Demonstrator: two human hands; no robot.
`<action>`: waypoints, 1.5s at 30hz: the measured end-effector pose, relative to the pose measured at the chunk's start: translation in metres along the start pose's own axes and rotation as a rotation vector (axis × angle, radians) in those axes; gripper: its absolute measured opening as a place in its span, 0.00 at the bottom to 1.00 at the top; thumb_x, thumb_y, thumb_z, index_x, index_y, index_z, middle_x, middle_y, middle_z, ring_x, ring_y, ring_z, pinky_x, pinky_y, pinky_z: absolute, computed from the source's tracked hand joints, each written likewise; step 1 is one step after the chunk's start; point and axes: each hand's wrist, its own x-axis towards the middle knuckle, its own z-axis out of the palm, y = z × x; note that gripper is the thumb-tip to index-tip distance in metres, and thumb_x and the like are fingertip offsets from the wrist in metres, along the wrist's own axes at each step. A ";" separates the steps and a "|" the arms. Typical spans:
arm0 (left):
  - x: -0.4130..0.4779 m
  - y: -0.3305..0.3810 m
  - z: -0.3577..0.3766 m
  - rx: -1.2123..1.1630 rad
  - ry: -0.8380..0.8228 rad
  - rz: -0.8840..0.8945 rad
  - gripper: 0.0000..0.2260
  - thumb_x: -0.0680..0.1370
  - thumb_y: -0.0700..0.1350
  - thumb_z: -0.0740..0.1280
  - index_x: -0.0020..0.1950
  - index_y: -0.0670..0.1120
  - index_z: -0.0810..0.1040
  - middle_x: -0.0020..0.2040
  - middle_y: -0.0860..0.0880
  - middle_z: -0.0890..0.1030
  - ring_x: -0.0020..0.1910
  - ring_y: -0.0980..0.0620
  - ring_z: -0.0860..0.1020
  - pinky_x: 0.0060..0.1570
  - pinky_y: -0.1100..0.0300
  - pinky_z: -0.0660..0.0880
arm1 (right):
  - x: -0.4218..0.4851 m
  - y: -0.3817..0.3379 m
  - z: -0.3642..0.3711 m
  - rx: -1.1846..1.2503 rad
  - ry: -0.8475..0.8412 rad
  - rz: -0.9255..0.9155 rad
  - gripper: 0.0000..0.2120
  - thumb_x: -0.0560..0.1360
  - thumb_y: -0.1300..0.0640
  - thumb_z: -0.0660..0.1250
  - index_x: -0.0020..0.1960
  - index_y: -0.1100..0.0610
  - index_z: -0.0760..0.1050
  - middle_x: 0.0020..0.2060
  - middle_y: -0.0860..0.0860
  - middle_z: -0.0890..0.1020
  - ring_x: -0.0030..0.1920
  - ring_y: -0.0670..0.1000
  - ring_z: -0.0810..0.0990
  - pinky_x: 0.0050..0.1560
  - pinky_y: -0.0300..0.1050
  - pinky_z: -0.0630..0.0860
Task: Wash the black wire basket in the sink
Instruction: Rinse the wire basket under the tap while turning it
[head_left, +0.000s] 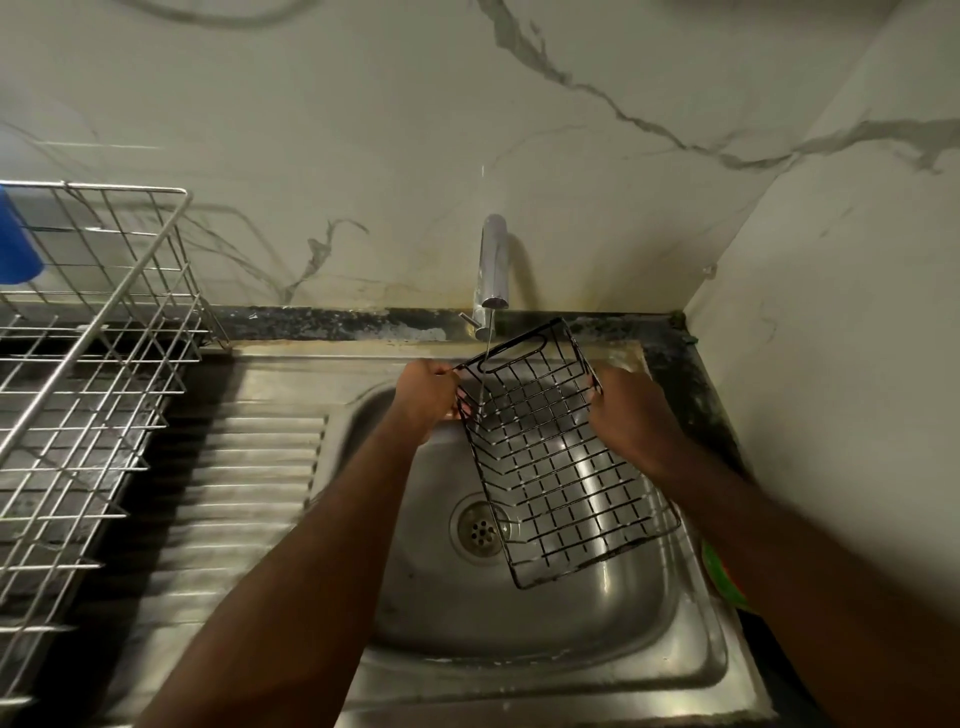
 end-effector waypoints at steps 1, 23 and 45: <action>0.001 0.000 -0.002 -0.002 0.004 -0.005 0.07 0.82 0.40 0.65 0.48 0.40 0.81 0.41 0.43 0.81 0.37 0.50 0.79 0.31 0.62 0.74 | -0.002 -0.001 0.002 0.020 0.002 0.005 0.11 0.80 0.59 0.63 0.61 0.58 0.75 0.52 0.54 0.81 0.49 0.51 0.80 0.48 0.44 0.76; -0.018 -0.001 -0.017 -0.125 -0.039 -0.031 0.07 0.81 0.32 0.63 0.46 0.35 0.78 0.36 0.41 0.78 0.32 0.45 0.78 0.30 0.57 0.78 | -0.022 0.001 0.018 0.096 -0.044 0.030 0.08 0.80 0.56 0.62 0.57 0.56 0.77 0.49 0.53 0.83 0.49 0.53 0.80 0.48 0.45 0.75; -0.023 0.019 0.006 0.026 -0.051 0.083 0.10 0.83 0.36 0.61 0.45 0.45 0.78 0.46 0.40 0.83 0.42 0.46 0.83 0.47 0.49 0.83 | -0.028 0.012 -0.002 0.066 0.051 0.052 0.11 0.80 0.57 0.62 0.61 0.58 0.76 0.49 0.55 0.83 0.42 0.49 0.78 0.41 0.41 0.72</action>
